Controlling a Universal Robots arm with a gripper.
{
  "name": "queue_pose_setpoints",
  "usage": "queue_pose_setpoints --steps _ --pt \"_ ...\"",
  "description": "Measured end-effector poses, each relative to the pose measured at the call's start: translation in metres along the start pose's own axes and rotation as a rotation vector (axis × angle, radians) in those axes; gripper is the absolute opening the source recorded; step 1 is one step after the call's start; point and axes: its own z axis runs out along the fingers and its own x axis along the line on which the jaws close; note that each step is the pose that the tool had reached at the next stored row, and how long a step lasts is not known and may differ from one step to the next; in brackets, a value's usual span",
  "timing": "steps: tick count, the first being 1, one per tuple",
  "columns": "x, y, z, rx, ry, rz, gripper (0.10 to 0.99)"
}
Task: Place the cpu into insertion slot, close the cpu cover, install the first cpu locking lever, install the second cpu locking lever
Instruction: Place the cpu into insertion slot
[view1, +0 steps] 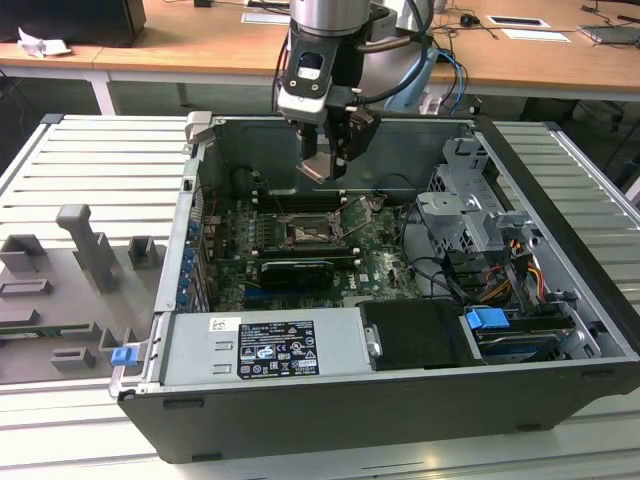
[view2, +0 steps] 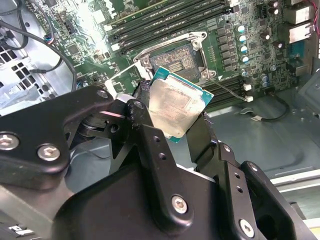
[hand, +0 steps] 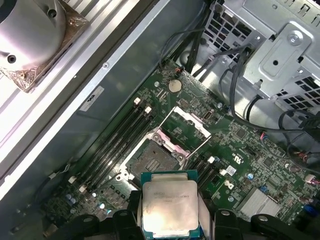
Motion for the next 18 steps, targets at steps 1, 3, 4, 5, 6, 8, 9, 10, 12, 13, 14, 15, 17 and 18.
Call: queue_pose_setpoints --steps 1,3,4,5,6,8,9,10,12,13,14,15,17,18 --pt "0.0000 0.0000 0.0001 0.000 -0.0002 0.003 0.537" --pt "0.0000 0.0000 0.0003 0.000 -0.0009 0.011 0.537" --pt "0.0000 0.0000 0.0004 0.000 -0.0012 0.016 0.537" --pt "0.0000 0.0000 0.0005 0.000 -0.0014 0.018 0.537" --pt "0.0000 0.0000 0.0005 0.000 -0.0016 0.022 0.537" --pt "0.0000 0.0000 0.0007 0.000 -0.0022 0.029 0.537" --pt "0.0000 -0.0001 0.0008 0.000 -0.0023 0.032 0.537" --pt "0.0000 -0.0001 0.0009 -0.001 -0.0028 0.038 0.537" --pt "0.0000 -0.0001 0.0011 -0.001 -0.0033 0.045 0.537" --pt "0.0000 -0.0001 0.0012 -0.001 -0.0037 0.050 0.537" --pt "0.0000 -0.0001 0.0013 -0.001 -0.0040 0.053 0.537" --pt "0.0000 -0.0001 0.0015 -0.001 -0.0042 0.057 0.537" --pt "0.0000 -0.0001 0.0019 -0.001 -0.0056 0.076 0.537" --pt "0.0000 -0.0002 0.0021 -0.001 -0.0061 0.082 0.537"
